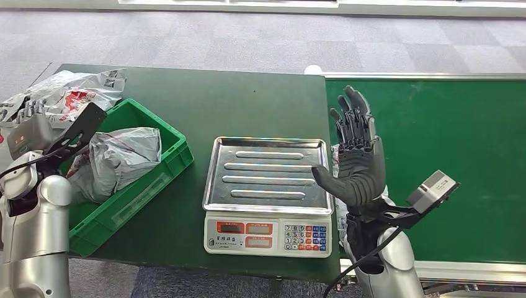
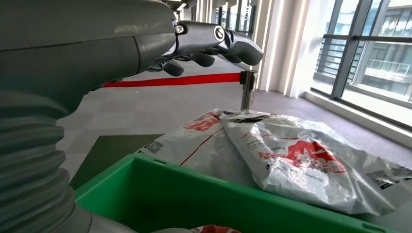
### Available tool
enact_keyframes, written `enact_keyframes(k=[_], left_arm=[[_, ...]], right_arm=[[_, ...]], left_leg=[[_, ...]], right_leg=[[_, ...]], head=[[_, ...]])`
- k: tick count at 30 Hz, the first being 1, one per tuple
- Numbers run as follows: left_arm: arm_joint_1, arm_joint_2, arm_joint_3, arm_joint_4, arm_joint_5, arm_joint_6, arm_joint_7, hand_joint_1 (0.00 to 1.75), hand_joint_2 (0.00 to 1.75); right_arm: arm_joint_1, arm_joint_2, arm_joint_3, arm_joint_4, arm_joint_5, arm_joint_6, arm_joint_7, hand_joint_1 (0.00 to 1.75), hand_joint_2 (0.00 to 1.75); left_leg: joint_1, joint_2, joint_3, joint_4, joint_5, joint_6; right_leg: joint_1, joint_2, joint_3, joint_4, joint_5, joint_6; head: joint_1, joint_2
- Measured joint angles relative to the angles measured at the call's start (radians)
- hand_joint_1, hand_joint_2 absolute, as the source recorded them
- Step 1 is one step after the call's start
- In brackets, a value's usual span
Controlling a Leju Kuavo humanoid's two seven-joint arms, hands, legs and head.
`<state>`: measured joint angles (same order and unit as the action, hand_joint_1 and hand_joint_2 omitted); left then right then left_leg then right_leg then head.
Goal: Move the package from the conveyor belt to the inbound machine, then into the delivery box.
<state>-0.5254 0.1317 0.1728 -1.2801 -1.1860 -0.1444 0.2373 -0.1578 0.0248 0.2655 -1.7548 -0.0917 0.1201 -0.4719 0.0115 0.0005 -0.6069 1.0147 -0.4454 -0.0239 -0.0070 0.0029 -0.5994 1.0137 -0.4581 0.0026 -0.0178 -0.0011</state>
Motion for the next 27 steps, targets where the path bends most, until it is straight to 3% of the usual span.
enact_keyframes(k=[27], left_arm=[[0.052, 0.047, 0.025, 0.027, -0.020, -0.023, 0.008, 0.00, 1.75]], right_arm=[[0.003, 0.000, 0.000, 0.034, 0.001, 0.042, -0.001, 0.00, 1.75]], left_leg=[[0.000, -0.001, -0.001, 0.000, 0.000, 0.000]], right_leg=[[0.000, 0.000, 0.001, 0.000, 0.000, 0.000]], head=[[0.000, 0.000]])
